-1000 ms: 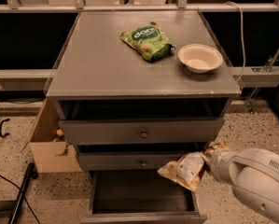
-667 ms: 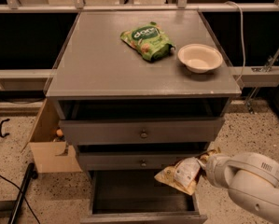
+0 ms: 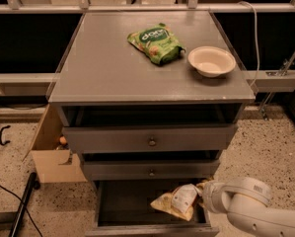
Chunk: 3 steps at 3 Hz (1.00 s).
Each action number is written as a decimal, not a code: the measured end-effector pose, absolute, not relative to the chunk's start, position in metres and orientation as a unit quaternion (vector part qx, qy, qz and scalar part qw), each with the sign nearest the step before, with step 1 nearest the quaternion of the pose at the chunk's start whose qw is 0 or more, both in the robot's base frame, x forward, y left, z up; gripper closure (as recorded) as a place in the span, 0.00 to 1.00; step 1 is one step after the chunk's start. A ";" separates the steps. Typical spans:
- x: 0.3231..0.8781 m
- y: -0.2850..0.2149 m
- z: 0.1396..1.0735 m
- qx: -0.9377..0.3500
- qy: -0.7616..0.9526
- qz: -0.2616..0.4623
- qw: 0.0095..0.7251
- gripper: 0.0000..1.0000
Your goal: Place brown chip bag into bottom drawer
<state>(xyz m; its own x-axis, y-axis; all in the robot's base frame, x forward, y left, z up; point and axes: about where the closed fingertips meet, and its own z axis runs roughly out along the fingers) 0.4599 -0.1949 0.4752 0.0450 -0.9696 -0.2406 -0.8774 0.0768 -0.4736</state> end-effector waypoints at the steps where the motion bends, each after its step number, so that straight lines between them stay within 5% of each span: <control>1: 0.461 -0.180 0.426 -0.673 0.671 -0.063 0.304 1.00; 3: 0.467 -0.177 0.406 -0.677 0.656 -0.065 0.327 1.00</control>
Offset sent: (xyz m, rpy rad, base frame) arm 0.0069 0.0112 -0.0287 0.0747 -0.0353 0.0207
